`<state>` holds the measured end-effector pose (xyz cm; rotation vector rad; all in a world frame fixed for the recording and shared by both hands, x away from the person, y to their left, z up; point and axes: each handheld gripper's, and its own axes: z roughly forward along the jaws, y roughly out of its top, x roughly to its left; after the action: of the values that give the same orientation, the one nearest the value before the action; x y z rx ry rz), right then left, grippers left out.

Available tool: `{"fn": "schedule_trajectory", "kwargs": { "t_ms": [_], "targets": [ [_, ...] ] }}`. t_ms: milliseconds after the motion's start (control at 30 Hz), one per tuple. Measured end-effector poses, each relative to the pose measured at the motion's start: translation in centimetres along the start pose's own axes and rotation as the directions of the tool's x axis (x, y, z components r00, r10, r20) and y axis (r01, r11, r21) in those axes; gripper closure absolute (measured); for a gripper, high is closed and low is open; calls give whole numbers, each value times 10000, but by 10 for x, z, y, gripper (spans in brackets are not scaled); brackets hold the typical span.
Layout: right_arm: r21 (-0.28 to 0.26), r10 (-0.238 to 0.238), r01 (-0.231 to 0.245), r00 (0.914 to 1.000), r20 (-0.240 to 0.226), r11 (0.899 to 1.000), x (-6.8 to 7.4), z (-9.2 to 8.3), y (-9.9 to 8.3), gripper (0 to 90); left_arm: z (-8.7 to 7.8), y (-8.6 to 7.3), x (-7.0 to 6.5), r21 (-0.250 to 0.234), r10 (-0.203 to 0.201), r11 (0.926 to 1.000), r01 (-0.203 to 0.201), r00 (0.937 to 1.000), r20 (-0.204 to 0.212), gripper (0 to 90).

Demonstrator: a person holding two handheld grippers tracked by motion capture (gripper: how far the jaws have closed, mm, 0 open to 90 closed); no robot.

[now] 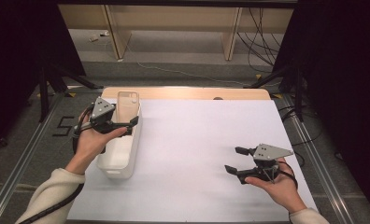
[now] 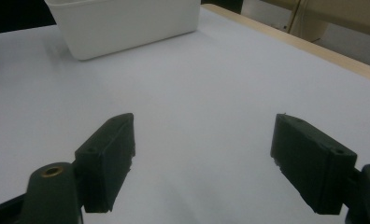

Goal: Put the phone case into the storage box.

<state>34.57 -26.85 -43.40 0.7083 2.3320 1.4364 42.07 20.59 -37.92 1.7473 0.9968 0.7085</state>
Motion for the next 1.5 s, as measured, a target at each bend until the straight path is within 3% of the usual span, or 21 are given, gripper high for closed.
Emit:
{"fn": "schedule_trajectory", "kwargs": {
  "t_ms": [767, 1133, 1500],
  "targets": [
    [-17, -2, 2, 10000, 13, 10000, 0, 0, 0, 231, -13, -10, -30, -403, 404, 9985, -373, 9961, 789, 48],
    [-32, -19, 19, 10000, 23, 10000, 0, -1, 0, 231, -23, -21, -44, -741, 588, 9961, -488, 9887, 1381, 55],
    [-31, -21, 21, 10000, 21, 10000, 0, -1, 0, 231, -29, -29, -52, -728, 662, 9959, -542, 9825, 1742, 62]
  ]
}}
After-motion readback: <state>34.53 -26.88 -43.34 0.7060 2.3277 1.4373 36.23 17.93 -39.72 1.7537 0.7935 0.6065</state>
